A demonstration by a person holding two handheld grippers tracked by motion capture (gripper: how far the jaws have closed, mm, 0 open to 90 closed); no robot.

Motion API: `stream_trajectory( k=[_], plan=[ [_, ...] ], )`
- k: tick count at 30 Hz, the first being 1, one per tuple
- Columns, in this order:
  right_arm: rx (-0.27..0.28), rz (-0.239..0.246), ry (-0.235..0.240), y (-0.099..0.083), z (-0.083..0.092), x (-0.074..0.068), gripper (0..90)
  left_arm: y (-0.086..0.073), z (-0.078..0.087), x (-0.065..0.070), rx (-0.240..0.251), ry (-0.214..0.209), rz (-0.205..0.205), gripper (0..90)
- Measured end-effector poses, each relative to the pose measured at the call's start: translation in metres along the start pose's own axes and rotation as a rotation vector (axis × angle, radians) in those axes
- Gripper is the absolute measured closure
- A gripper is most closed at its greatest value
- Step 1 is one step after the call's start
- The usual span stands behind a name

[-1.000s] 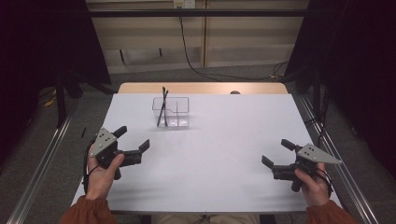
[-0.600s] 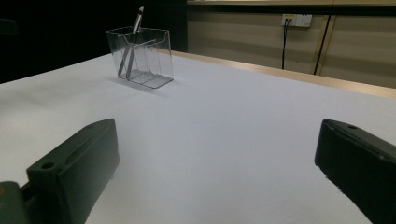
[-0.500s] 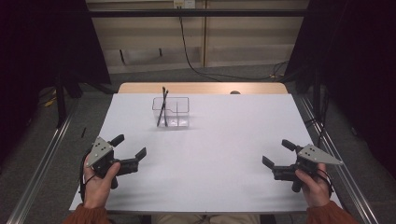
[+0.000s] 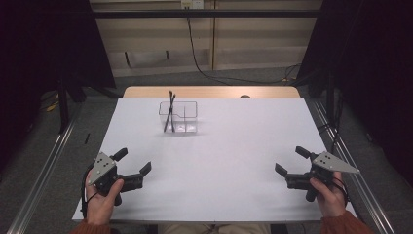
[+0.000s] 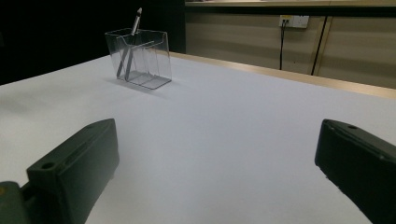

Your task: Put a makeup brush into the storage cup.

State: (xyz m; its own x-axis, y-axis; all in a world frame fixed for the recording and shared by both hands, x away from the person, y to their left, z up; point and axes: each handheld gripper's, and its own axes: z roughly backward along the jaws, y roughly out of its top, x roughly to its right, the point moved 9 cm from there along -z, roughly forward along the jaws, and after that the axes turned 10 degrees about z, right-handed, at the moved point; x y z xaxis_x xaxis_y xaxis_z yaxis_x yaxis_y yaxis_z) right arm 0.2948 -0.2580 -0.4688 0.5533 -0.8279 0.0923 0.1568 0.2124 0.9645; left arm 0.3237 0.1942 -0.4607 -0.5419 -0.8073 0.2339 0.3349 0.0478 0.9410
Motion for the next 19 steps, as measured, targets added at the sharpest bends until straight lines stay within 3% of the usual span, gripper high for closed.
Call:
stream_trajectory(
  k=[5,13,19],
  plan=[
    [0.003,0.003,-0.001,0.0005,0.002,0.0001,0.0,-0.0001,0.0032,-0.0002,0.016,0.009,-0.003,3.0],
    [-0.005,0.007,0.005,-0.0005,-0.0003,-0.0008,0.0,-0.0004,0.0032,0.0037,0.01,-0.017,0.033,2.4],
    [-0.006,0.008,0.004,-0.0009,-0.0003,-0.0001,0.0,-0.0021,0.0008,0.0037,-0.002,-0.017,0.032,2.2]
  ],
)
